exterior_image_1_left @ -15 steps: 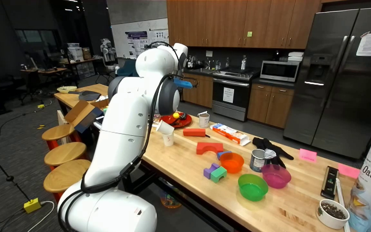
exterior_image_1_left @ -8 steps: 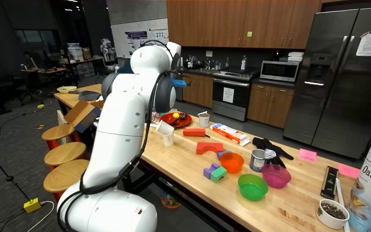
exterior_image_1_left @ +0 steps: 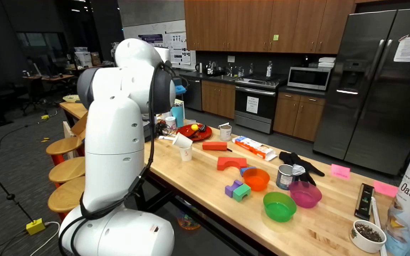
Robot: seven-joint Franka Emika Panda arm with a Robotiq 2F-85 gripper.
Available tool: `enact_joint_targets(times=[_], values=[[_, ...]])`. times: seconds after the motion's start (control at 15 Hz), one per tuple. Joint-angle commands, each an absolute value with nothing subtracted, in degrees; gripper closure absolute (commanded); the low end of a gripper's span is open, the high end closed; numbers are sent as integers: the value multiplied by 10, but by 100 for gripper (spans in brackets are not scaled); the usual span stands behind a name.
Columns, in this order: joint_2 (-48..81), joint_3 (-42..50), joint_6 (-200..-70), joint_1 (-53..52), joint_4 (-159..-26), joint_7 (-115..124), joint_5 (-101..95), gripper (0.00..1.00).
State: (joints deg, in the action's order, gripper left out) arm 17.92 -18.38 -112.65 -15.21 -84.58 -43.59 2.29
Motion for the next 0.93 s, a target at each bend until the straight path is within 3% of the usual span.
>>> enact_joint_targets(times=[0.0, 0.47, 0.87], values=[[101, -192, -1262, -173, -989, -440, -26, 0], [63, -208, -1529, -227, -1167, -260, -119, 0], [34, -198, -1610, -273, -1266, -23, -242, 0]])
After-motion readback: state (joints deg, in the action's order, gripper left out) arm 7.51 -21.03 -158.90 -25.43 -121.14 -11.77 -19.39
